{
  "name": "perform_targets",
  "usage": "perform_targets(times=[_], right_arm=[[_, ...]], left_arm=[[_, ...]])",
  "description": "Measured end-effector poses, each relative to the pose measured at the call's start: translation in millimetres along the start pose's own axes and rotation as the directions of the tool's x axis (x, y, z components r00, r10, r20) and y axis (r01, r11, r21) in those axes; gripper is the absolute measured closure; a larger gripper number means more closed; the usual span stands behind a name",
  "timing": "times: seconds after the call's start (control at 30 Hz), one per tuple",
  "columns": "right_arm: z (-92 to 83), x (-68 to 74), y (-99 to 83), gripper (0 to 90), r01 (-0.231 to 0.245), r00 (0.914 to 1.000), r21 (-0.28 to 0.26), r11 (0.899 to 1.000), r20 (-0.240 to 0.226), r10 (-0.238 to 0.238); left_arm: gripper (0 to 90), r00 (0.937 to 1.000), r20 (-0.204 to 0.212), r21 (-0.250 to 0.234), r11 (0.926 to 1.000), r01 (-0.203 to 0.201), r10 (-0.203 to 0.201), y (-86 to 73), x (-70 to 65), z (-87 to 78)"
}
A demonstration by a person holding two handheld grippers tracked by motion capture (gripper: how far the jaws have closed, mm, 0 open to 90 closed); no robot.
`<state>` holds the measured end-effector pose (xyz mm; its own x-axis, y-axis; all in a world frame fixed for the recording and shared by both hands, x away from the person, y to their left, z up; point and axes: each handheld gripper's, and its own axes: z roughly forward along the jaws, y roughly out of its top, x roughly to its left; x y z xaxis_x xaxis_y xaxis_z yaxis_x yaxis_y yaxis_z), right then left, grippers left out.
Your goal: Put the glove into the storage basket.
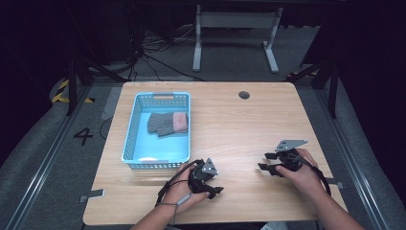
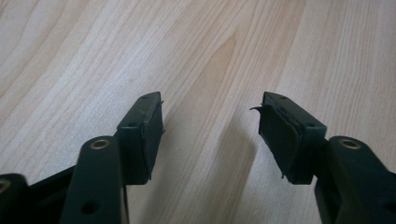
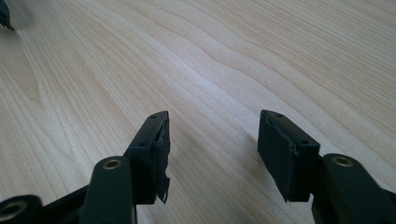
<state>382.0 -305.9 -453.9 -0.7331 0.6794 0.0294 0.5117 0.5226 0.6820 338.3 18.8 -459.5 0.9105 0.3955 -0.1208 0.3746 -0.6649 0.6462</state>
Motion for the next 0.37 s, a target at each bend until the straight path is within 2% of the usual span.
perform_targets(times=[0.17, 0.27, 0.37], right_arm=[[0.8, 0.0, -0.2, 44.5, -0.006, 1.0, -0.007, 1.0, 0.004, 0.006], [1.6, 0.0, -0.9, 44.5, -0.01, 0.9999, 0.002, 1.0, 0.005, 0.01], [0.9, -0.7, -0.7, 44.5, -0.014, 0.9998, -0.005, 1.0, 0.013, 0.014]], left_arm=[[37.7, 0.9994, 0.006, -0.017, 0.9993, 0.035, -0.034, -0.8, 1.4, 1.5], [36.6, 0.9994, -0.009, -0.03, 0.999, 0.034, -0.034, -1.5, 1.7, 1.1], [34.0, 0.9992, 0.0, -0.048, 0.998, 0.041, -0.041, -2.4, 2.0, 0.9]])
